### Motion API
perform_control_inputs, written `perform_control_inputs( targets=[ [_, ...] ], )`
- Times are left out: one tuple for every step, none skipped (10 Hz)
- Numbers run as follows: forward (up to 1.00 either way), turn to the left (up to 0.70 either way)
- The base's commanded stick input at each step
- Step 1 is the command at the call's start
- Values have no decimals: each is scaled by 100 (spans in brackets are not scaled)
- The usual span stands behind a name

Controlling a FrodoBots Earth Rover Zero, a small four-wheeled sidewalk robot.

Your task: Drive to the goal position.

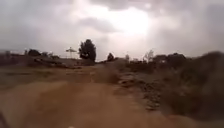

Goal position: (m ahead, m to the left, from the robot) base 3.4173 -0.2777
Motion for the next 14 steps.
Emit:
perform_control_inputs(
  targets=[
    [50,0],
    [50,0],
    [50,0],
    [50,0],
    [50,0],
    [50,0],
    [50,0],
    [50,0],
    [50,0],
    [50,0],
    [50,0],
    [50,0],
    [50,0],
    [50,0]
  ],
)
